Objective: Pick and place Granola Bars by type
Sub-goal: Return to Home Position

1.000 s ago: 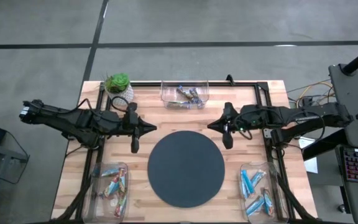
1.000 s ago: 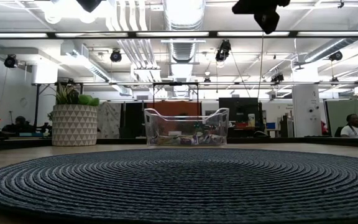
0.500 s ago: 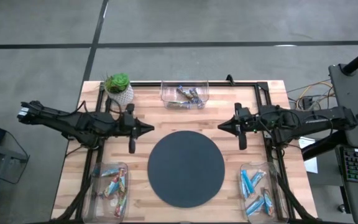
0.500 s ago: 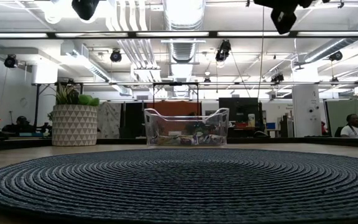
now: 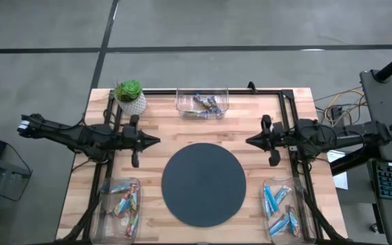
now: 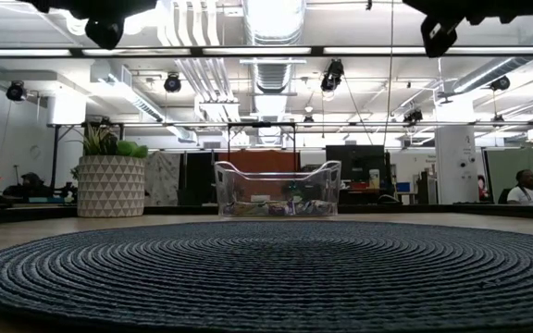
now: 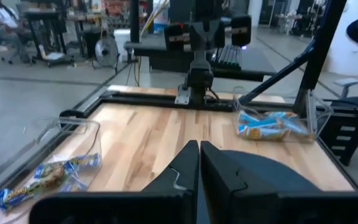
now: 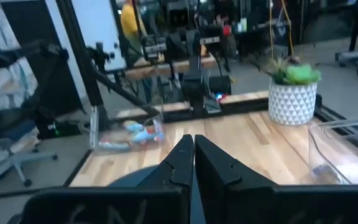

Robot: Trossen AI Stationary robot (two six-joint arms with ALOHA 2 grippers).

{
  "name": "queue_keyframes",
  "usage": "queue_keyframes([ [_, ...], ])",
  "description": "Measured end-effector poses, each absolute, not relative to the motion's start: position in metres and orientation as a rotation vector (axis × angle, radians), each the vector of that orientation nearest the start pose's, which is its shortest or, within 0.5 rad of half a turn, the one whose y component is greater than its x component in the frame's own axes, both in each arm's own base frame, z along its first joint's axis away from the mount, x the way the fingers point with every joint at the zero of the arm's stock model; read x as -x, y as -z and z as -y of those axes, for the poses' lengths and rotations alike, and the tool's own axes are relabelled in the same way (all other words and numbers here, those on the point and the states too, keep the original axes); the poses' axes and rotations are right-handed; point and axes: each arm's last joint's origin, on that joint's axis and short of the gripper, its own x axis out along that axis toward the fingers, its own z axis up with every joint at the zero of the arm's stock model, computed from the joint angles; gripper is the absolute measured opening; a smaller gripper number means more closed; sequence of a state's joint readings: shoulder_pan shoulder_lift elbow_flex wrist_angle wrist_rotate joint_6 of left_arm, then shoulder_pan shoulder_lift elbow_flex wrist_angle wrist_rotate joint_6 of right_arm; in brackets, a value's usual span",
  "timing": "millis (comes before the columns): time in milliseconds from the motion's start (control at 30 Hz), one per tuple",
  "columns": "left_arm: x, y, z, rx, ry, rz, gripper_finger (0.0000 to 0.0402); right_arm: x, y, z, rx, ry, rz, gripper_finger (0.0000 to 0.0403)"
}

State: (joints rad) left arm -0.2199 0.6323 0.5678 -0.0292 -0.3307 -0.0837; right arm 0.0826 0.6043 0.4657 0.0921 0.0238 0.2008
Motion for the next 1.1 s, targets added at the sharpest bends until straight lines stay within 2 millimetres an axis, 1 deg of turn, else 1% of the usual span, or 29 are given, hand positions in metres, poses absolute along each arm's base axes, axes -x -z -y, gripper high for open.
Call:
queue_keyframes([
  [267,-0.136,-0.280,0.021,0.047,-0.113,-0.063,0.0000,-0.134,-0.258,-0.010,-0.203,-0.060,0.003,0.0009],
  [500,-0.130,-0.266,0.020,0.029,-0.098,-0.073,0.0000,-0.125,-0.244,-0.010,-0.185,-0.069,0.104,0.0009],
  [667,-0.126,-0.264,0.021,-0.014,-0.035,-0.058,0.0000,-0.121,-0.235,-0.009,-0.187,-0.071,0.127,0.0009],
  [800,-0.123,-0.260,0.020,-0.007,-0.031,-0.056,0.0000,-0.120,-0.229,-0.009,-0.188,-0.071,0.126,0.0009],
  [1000,-0.118,-0.241,0.019,0.036,-0.032,-0.060,0.0000,-0.119,-0.227,-0.009,-0.206,-0.072,0.126,0.0009],
  [1100,-0.115,-0.235,0.019,0.062,-0.012,-0.042,0.0000,-0.119,-0.227,-0.009,-0.216,-0.073,0.126,0.0009],
])
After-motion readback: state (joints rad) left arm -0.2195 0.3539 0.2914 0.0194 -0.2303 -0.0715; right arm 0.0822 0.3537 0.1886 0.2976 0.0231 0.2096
